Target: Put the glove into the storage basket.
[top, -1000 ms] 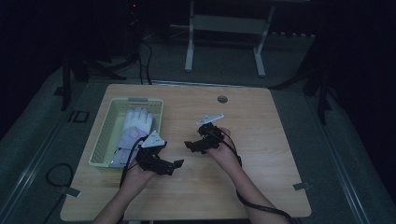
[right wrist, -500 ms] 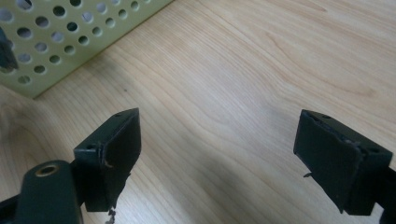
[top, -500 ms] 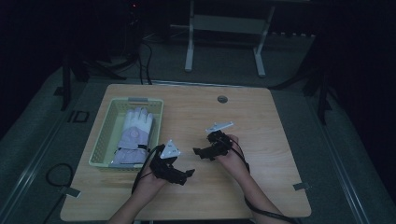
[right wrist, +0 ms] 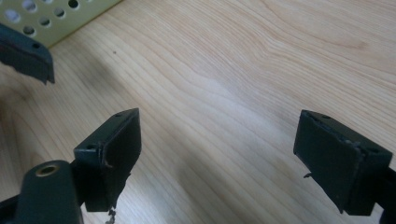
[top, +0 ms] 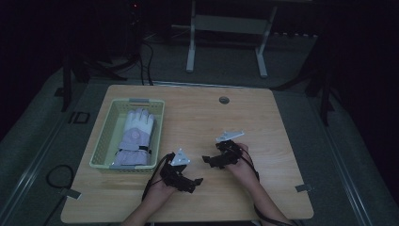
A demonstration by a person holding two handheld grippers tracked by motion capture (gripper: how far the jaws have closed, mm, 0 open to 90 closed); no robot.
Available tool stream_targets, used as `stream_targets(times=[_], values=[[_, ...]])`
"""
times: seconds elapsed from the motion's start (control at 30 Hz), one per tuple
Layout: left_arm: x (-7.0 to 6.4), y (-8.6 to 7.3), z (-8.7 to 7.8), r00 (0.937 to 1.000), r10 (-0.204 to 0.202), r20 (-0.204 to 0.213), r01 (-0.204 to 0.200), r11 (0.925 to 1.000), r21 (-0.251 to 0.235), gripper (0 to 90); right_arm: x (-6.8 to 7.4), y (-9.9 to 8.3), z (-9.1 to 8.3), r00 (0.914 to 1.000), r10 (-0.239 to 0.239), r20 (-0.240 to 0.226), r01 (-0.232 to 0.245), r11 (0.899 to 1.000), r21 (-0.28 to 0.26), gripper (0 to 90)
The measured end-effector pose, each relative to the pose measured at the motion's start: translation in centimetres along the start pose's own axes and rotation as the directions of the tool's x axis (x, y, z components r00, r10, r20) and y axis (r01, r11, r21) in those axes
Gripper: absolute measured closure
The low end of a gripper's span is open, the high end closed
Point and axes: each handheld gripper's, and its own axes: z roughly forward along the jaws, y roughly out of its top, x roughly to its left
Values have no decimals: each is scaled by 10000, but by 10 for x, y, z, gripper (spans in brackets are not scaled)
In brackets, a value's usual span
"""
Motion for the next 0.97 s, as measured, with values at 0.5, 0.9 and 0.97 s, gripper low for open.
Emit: stream_targets(times=[0.5,0.9,0.97], values=[[-4,-8,13,9985,-23,-544,5,9995,-324,17,-12,-23,-13,9980,-337,538,362,9983,-465,132],[-7,-9,16,9940,151,-1084,-175,9996,-213,17,-22,-39,-20,9978,-143,646,191,9970,-749,126],[-7,-9,16,9937,175,-1107,-202,9995,-227,17,-23,-40,-20,9980,-100,620,150,9965,-819,130]])
